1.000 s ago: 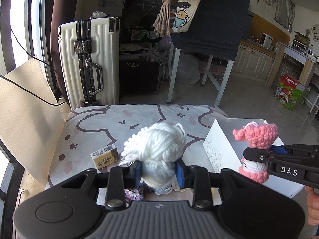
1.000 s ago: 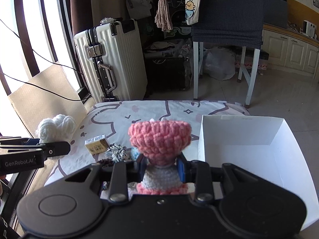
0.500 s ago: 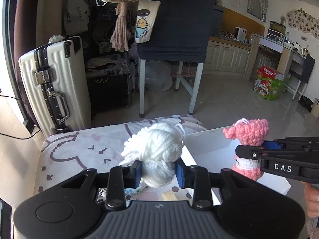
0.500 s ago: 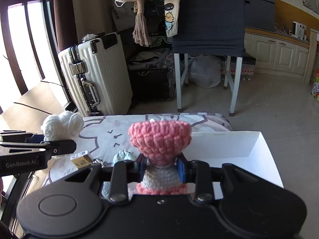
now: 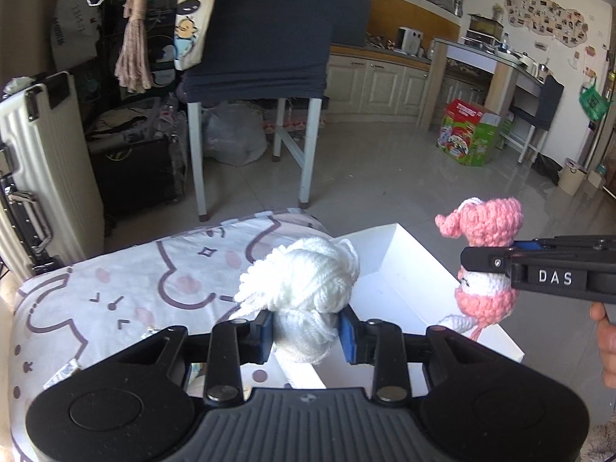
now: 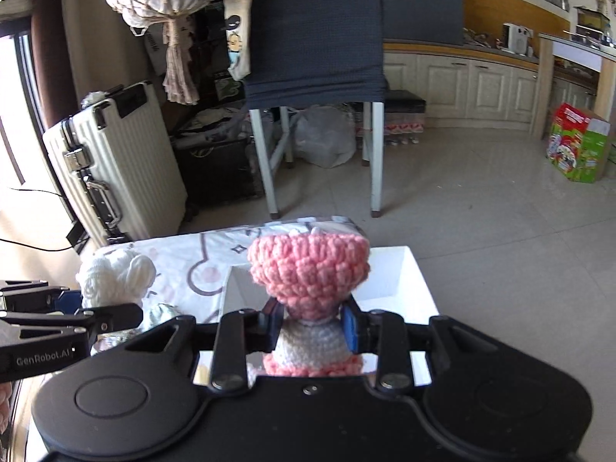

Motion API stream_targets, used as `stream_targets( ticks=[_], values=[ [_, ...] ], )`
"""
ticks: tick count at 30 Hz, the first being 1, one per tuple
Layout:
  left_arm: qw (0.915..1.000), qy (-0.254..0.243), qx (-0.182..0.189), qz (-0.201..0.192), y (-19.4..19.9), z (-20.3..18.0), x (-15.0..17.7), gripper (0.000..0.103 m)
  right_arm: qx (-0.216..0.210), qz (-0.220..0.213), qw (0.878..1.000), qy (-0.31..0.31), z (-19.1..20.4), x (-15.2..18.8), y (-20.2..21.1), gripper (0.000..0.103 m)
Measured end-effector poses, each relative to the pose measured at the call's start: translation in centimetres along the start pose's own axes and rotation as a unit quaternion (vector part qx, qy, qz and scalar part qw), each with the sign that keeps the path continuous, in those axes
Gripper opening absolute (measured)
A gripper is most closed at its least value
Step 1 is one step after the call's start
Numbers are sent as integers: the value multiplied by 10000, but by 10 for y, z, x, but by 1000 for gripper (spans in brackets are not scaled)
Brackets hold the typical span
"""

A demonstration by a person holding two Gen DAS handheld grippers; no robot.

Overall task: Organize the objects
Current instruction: 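Lift the pink doll and white yarn ball and carry both over the white box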

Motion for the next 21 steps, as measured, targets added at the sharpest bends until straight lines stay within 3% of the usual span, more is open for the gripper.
stream_targets(
  ticks=[8, 14, 21],
  values=[
    [9993, -115, 293, 191, -25, -27, 9, 35, 234, 270, 9993, -96, -29, 12, -9, 33],
    [9978, -222, 497, 378, -43, -47, 16, 35, 186, 855, 9962, 3, -38, 26, -30, 33],
    [9927, -356, 764, 868, -72, -65, 30, 35, 249, 1324, 9908, 149, -49, 36, -53, 33]
  ],
)
Point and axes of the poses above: each gripper's, at about its wrist camera, not at the fingertips, and y roughly against the way its jaws point, z to its left, x to its underside, the point moved 5 cm from there along -y, roughly the way its jaws point
